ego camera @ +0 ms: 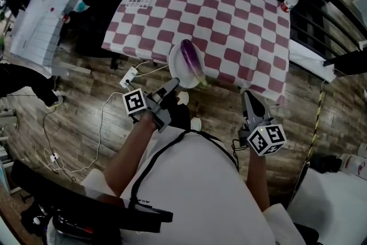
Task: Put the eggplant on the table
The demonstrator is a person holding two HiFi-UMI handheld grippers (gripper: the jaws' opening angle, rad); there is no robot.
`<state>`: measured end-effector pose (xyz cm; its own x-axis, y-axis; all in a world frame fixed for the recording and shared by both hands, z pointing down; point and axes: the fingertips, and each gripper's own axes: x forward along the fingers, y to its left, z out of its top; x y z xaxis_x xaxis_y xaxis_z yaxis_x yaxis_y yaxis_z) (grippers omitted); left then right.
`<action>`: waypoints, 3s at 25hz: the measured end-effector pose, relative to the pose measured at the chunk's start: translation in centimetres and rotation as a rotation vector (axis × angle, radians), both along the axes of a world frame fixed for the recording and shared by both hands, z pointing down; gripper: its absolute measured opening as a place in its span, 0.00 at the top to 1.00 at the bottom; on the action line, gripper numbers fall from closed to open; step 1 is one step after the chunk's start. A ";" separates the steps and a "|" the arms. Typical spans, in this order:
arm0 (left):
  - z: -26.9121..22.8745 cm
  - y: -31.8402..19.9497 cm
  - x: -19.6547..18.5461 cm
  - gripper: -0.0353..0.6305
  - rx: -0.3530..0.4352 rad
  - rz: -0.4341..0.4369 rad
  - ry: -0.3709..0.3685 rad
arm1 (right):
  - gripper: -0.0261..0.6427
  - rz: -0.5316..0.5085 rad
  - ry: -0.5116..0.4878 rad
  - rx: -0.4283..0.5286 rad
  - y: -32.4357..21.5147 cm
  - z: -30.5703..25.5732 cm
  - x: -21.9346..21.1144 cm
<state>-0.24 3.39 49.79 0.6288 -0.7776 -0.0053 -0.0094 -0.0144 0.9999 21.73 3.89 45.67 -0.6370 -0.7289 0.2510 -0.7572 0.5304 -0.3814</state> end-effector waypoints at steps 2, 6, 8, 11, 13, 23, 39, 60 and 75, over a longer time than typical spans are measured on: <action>-0.1 -0.2 -0.2 0.89 0.004 -0.002 0.003 | 0.95 -0.001 0.004 0.002 -0.1 0.0 -0.1; -0.1 -1.2 -0.9 0.89 0.010 -0.002 0.007 | 0.95 0.007 0.006 0.003 -0.8 -0.2 -0.5; 0.0 -2.2 -1.3 0.89 0.010 -0.001 0.009 | 0.95 0.014 0.010 -0.001 -1.5 0.0 -0.7; 0.4 -3.2 -1.8 0.89 0.001 0.004 0.006 | 0.95 0.012 0.021 -0.009 -2.2 0.3 -1.3; 0.7 -4.2 -2.2 0.89 0.000 0.008 0.000 | 0.95 -0.005 0.035 -0.007 -2.9 0.3 -2.1; 0.8 -11.2 -3.7 0.89 -0.002 0.035 0.013 | 0.95 -0.015 0.041 -0.008 -9.7 0.1 -5.4; 0.3 -25.0 -7.6 0.89 0.003 0.168 0.015 | 0.95 0.096 0.053 0.001 -21.3 -1.3 -10.3; 1.9 -32.7 -9.1 0.89 0.004 0.257 0.065 | 0.95 0.152 0.105 -0.029 -26.9 -0.6 -13.8; 3.8 -32.8 -5.7 0.89 0.007 0.231 0.095 | 0.95 0.079 0.121 -0.076 -28.0 0.9 -10.1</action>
<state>-5.93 -29.42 53.60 0.7864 -0.6128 -0.0776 0.0889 -0.0120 0.9960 11.65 -24.09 46.53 -0.5398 -0.7516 0.3791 -0.8385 0.4401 -0.3212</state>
